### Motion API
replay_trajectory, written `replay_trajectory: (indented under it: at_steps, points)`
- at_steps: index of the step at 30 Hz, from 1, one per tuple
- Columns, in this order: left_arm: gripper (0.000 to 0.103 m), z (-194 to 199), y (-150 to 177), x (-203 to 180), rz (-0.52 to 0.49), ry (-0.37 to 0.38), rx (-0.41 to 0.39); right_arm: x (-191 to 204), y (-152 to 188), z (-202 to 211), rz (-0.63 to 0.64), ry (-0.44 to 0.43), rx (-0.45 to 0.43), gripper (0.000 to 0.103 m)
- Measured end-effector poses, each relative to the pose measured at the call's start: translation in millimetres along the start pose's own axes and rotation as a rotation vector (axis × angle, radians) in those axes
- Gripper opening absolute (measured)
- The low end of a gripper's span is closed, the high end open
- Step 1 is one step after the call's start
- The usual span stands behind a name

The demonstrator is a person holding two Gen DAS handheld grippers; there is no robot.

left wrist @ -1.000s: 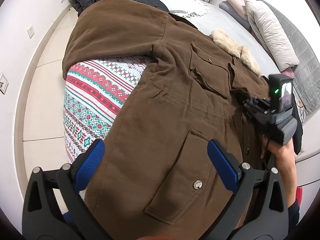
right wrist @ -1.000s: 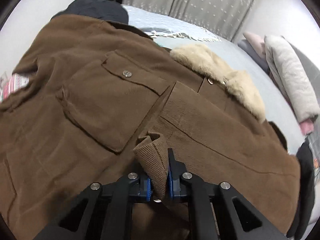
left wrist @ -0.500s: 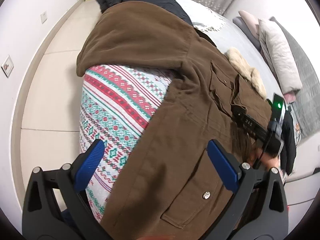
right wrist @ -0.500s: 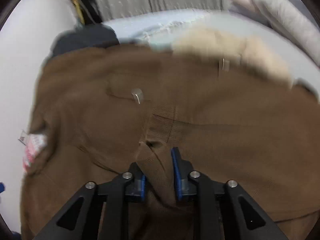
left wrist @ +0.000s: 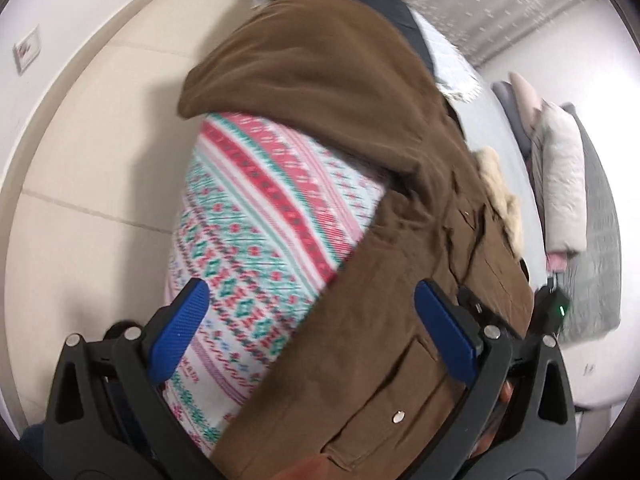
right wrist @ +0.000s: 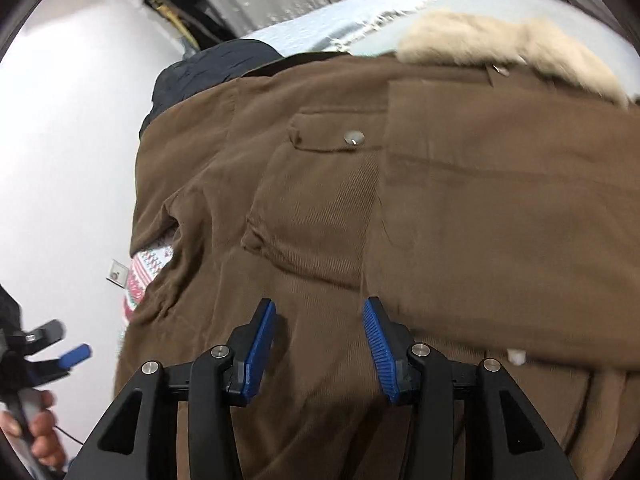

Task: Fold large clothes
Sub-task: 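Lay the sleeve across the coat body with the right gripper and open it, then grasp the other sleeve cuff with the left gripper and lift it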

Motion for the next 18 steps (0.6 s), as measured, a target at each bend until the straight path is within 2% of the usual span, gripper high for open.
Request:
replay_trajectory:
  at_steps: [2, 5, 7, 9, 10, 12, 15, 17, 18]
  points:
    - [0.102, -3.4, -5.0, 11.3, 0.046, 0.014, 0.024, 9.5, 7.8, 16.6, 0.034, 0.036, 0.005, 0.046]
    - [0.102, -7.0, -20.4, 32.0, 0.133, 0.057, 0.05, 27.5, 20.8, 58.1, 0.099, 0.07, -0.053, 0.048]
    - [0.102, -8.1, -35.7, 46.9, 0.198, 0.104, 0.051, 29.5, 31.0, 84.8, 0.082, 0.075, -0.093, 0.052]
    - [0.102, -11.7, -54.4, 60.2, 0.25, 0.189, 0.062, 29.0, 43.0, 108.0, 0.04, 0.04, -0.127, 0.057]
    - [0.102, -13.5, -65.1, 68.1, 0.268, 0.226, 0.055, 28.8, 51.2, 119.5, 0.019, 0.004, -0.142, 0.058]
    - [0.102, -16.6, -83.1, 86.5, 0.298, 0.252, 0.01, 29.3, 63.6, 134.7, 0.005, -0.034, -0.157, 0.062]
    - [0.102, -26.1, -100.5, 108.7, 0.328, 0.3, -0.058, 37.0, 76.3, 145.3, 0.034, -0.02, -0.157, 0.063]
    - [0.102, -41.7, -105.6, 127.8, 0.384, 0.286, -0.069, 42.8, 86.2, 147.0, 0.052, -0.02, -0.143, 0.064]
    - [0.102, -56.0, -104.6, 139.5, 0.441, 0.273, -0.041, 45.2, 90.8, 145.3, 0.058, -0.025, -0.134, 0.064]
Point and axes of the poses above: each gripper's, at about its wrist camera, not at the fingertips, and z roughly against the way its jaws point, x to its left, y to its underside, the point moved 4 cm from there along -z, roughly the way its jaws point, and after that the axes turned 2 degrees about z, right-handed, at the moved point
